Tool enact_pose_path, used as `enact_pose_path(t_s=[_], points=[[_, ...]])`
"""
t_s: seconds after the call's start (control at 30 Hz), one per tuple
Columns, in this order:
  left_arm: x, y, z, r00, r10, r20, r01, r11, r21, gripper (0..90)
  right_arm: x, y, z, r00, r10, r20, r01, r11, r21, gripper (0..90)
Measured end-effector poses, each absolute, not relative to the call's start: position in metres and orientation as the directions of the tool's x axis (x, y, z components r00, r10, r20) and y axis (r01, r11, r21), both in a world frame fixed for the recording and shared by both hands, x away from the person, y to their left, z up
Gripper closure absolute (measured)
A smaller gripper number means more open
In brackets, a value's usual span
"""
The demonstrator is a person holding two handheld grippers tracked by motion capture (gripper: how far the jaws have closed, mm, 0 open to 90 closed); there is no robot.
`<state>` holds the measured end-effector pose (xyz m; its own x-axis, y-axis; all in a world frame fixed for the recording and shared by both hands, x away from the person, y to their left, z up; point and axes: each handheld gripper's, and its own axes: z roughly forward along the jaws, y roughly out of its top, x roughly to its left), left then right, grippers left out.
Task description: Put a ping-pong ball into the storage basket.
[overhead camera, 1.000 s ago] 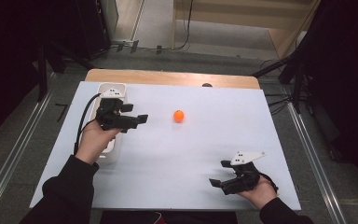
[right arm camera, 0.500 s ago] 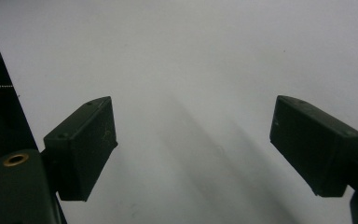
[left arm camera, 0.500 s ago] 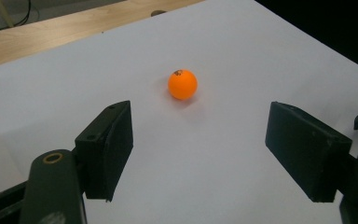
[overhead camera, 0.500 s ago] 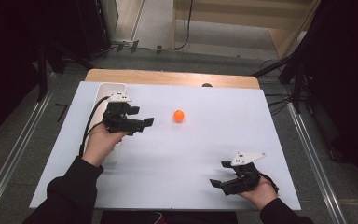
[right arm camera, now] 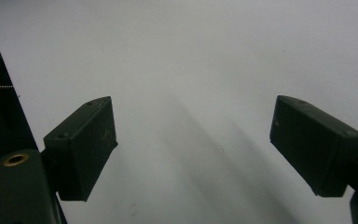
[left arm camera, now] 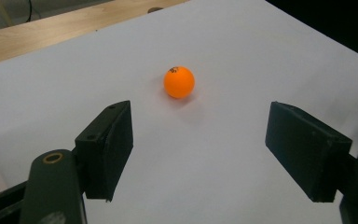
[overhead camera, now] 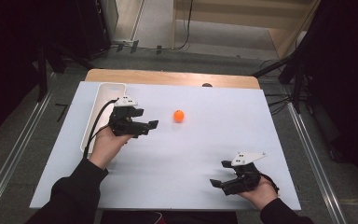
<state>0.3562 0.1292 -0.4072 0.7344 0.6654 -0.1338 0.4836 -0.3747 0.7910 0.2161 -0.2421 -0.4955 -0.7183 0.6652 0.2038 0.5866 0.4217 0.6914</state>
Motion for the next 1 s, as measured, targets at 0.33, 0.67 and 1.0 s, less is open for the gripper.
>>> enact_pose_path(t_s=[0.33, 0.67, 1.0], points=[[0.353, 0.118, -0.416, 0.747, 0.652, -0.13, 0.476, -0.387, 0.79, 23.6, 0.216, -0.242, -0.496, -0.719, 0.664, 0.204, 0.586, 0.422, 0.691, 13.1], [0.355, 0.109, -0.421, 0.747, 0.647, -0.151, 0.486, -0.378, 0.788, 23.6, 0.216, -0.242, -0.496, -0.717, 0.666, 0.207, 0.589, 0.42, 0.69, 13.1], [0.363, 0.1, -0.431, 0.741, 0.66, -0.126, 0.482, -0.391, 0.784, 23.6, 0.216, -0.242, -0.496, -0.719, 0.663, 0.207, 0.588, 0.422, 0.69, 13.1]])
